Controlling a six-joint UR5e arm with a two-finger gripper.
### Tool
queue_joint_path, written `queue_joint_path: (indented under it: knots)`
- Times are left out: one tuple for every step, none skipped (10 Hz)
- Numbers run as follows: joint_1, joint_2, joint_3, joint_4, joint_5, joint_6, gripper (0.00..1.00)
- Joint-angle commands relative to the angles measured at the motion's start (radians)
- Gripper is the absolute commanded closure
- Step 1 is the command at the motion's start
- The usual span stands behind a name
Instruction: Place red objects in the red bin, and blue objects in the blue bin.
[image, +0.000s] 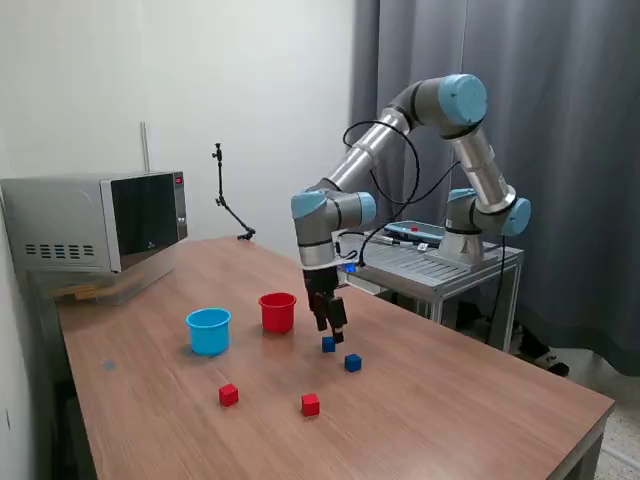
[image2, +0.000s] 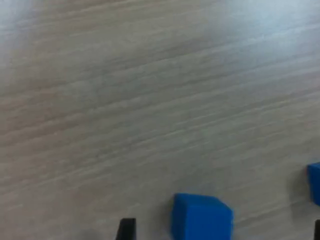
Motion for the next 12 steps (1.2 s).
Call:
queue_joint_path:
  knots:
    - [0.001,0.016,0.0,-0.003,-0.105,0.095,0.0]
    - [0.0,0.016,0.0,-0.002,-0.105,0.095,0.0]
    - [0.0,0.016,-0.003,-0.002,-0.105,0.095,0.0]
    - [0.001,0.016,-0.005,-0.002,-0.104,0.095,0.0]
    - [0.004,0.016,-0.009,0.0,-0.104,0.095,0.0]
    - [0.009,0.014,-0.011,0.001,-0.104,0.094,0.0]
    - [0.015,0.016,-0.014,0.003,-0.104,0.095,0.0]
    - [0.041,0.014,-0.02,0.003,-0.104,0.095,0.0]
    - [0.05,0.014,-0.017,0.003,-0.104,0.097,0.0]
    - [0.055,0.014,-0.011,0.003,-0.104,0.098,0.0]
    - [0.056,0.014,-0.005,0.003,-0.104,0.101,0.0]
    - [0.056,0.014,0.0,0.003,-0.104,0.105,0.0]
